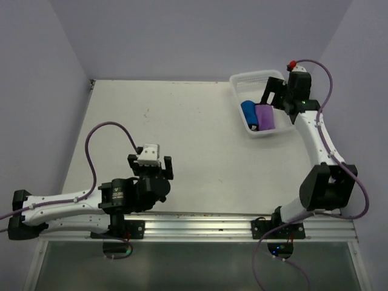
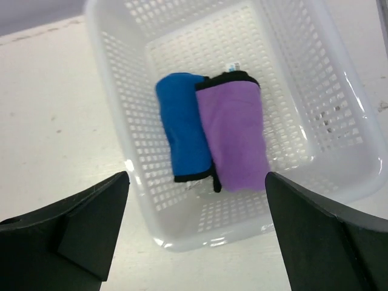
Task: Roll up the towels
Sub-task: Place the rolled towel into the container
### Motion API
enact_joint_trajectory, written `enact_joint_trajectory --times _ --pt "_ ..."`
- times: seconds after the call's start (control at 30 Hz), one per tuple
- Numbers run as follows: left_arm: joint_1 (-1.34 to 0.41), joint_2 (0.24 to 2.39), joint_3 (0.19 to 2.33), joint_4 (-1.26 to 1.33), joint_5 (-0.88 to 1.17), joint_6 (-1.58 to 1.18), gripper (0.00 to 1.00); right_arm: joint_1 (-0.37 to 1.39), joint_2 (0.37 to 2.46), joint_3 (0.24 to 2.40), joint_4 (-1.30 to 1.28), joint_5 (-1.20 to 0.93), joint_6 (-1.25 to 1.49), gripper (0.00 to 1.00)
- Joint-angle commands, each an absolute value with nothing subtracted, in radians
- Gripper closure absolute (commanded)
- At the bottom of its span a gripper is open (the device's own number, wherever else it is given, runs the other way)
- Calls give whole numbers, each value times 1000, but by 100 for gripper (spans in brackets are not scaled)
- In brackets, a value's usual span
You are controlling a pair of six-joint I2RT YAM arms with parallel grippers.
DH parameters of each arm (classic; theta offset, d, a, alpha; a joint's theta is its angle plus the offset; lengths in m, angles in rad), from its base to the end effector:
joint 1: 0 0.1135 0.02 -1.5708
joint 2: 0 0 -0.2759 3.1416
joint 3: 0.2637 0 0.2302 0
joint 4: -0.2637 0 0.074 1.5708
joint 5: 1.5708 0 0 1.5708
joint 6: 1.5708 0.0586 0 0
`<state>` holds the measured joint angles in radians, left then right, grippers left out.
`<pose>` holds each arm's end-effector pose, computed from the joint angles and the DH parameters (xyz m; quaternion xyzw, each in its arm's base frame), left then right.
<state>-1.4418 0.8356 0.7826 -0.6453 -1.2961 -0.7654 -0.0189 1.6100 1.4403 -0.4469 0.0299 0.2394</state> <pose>0.0725 -0.1206 0.3085 -0.0009 0.7663 -0.0544 0.6402 0.3681 -0.0087 0.3341 0.1212 0.8799 0.0373 0.4578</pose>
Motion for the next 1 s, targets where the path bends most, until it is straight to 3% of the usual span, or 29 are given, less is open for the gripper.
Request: enact_joint_trajectory --times 0.0,0.13,0.2,0.27,0.53,0.97 --pt "-1241 879 743 -341 -1067 -571 16 58 1439 1379 -396 -5 264 1" --pt "-1048 903 782 -235 -876 -484 16 256 1261 1269 -423 145 251 1" --pt "-883 914 819 -218 -695 -469 17 287 1149 1209 -466 146 308 1" --pt "-757 943 848 -283 -681 -469 18 302 1067 1154 -500 126 371 1" --pt "-704 829 804 -293 -746 -423 16 305 793 890 -626 164 374 1" --pt "-703 781 772 -342 -721 -453 19 307 805 873 -646 159 368 1"
